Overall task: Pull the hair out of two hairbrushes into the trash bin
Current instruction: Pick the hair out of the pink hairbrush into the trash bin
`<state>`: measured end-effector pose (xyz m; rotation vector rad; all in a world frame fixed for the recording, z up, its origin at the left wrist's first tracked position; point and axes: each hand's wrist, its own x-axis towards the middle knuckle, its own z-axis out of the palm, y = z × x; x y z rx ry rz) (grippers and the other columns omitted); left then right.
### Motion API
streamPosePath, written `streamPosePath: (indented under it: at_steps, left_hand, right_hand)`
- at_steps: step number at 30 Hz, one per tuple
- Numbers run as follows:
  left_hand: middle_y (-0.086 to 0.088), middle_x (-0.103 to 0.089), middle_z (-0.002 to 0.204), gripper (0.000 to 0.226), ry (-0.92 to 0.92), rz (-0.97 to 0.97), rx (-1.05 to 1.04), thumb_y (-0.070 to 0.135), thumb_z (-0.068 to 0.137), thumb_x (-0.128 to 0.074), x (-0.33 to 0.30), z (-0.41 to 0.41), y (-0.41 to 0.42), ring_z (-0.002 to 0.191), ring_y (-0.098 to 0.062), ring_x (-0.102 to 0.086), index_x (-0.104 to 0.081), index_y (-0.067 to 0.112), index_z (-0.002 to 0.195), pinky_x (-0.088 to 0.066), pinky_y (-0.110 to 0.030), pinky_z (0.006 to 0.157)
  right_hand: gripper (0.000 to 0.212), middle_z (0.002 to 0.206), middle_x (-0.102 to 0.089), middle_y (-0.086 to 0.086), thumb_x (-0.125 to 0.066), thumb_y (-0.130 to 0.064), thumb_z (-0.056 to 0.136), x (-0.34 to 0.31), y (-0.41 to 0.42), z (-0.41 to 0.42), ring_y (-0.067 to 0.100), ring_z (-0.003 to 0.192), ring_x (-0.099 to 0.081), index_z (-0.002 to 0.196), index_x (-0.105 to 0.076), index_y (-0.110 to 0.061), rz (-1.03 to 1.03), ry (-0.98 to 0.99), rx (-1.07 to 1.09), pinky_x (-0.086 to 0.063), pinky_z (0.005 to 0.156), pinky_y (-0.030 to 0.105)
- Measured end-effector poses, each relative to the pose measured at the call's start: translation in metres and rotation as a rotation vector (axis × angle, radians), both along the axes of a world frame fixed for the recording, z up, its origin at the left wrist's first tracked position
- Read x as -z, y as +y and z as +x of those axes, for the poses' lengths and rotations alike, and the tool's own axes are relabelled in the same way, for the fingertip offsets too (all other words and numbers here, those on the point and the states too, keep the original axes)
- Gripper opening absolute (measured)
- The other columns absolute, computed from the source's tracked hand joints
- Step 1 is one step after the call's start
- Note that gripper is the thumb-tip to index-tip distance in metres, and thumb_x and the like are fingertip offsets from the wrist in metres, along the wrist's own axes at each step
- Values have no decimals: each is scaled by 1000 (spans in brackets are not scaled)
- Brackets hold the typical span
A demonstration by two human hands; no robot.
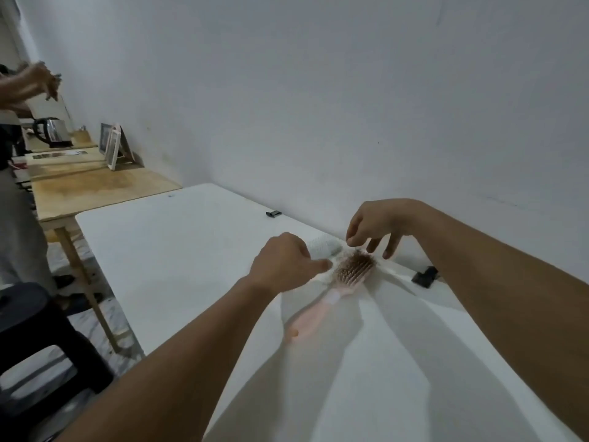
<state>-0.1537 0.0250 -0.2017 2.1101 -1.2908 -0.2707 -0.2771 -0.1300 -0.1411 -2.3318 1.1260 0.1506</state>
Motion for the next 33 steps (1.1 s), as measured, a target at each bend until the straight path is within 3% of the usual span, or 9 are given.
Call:
streamPosePath:
  at_steps: [3, 5, 8, 15, 19, 22, 26, 29, 33]
  left_hand:
    - [2, -57, 50, 44, -27, 205, 136, 51, 64, -79, -1, -18, 7, 49, -15, -53, -54, 17, 52, -44, -28, 57]
    - [-2, -60, 56, 38, -93, 239, 156, 42, 59, -83, 4, -25, 8, 54, -18, -55, -63, 11, 61, -44, -28, 55]
    - [1, -48, 48, 31, -63, 230, 82, 23, 54, -78, 10, -30, 15, 45, -17, -46, -50, 11, 56, -34, -22, 44]
    - [-21, -64, 59, 17, 527, 174, 2, -16, 71, -69, -10, -19, 64, 49, -28, -63, -57, -3, 70, -54, -29, 49]
    - [-18, -72, 92, 23, 661, 108, -1, -4, 77, -75, -22, -4, 102, 63, -22, -69, -66, -1, 98, -52, -26, 50]
    - [-10, -74, 89, 13, 742, 37, -60, 14, 81, -70, -28, 8, 134, 61, -20, -68, -68, 6, 91, -48, -23, 53]
    - [-12, -76, 88, 31, 813, -14, -157, 29, 81, -59, -28, 30, 178, 63, -25, -68, -66, 6, 102, -45, -24, 52]
    - [-15, -75, 90, 48, 846, -48, -234, 48, 85, -57, -23, 48, 217, 59, -23, -66, -64, 6, 106, -41, -22, 47]
    - [-17, -77, 94, 61, 856, -104, -367, 63, 87, -54, -9, 71, 269, 60, -23, -67, -66, 6, 103, -42, -23, 50]
  right_hand:
    - [27, 110, -66, 11, -69, -7, 83, 0, 10, -4, 28, 98, -68, 110, -69, -11, 31, 39, -17, -60, 76, 52]
    - [31, 109, -68, 16, -70, 2, 79, 4, 15, -5, 28, 96, -68, 108, -70, -7, 30, 20, -33, -60, 80, 49]
    - [32, 110, -69, 20, -70, 9, 75, 11, 22, -5, 30, 98, -70, 105, -71, -4, 9, -35, -47, -60, 82, 45]
    - [27, 103, -72, 20, -72, 9, 74, -11, 52, 8, 32, 92, -73, 97, -73, -6, -7, -159, -143, -61, 75, 36]
    - [25, 101, -71, 19, -72, 9, 75, -29, 86, 29, 34, 89, -73, 96, -73, -4, -7, -231, -220, -60, 71, 33]
    - [24, 100, -70, 20, -71, 11, 75, -35, 120, 53, 35, 86, -73, 95, -72, -3, -25, -272, -282, -61, 69, 33]
    - [28, 100, -71, 19, -65, 15, 76, -38, 165, 85, 34, 87, -73, 92, -73, -6, 3, -283, -381, -61, 80, 39]
    - [33, 105, -68, 21, -57, 19, 80, -33, 207, 110, 34, 94, -71, 102, -71, -1, 27, -291, -475, -61, 76, 35]
    - [25, 109, -68, 20, -57, 13, 83, -21, 264, 143, 30, 95, -69, 96, -73, -2, 53, -296, -560, -61, 76, 34]
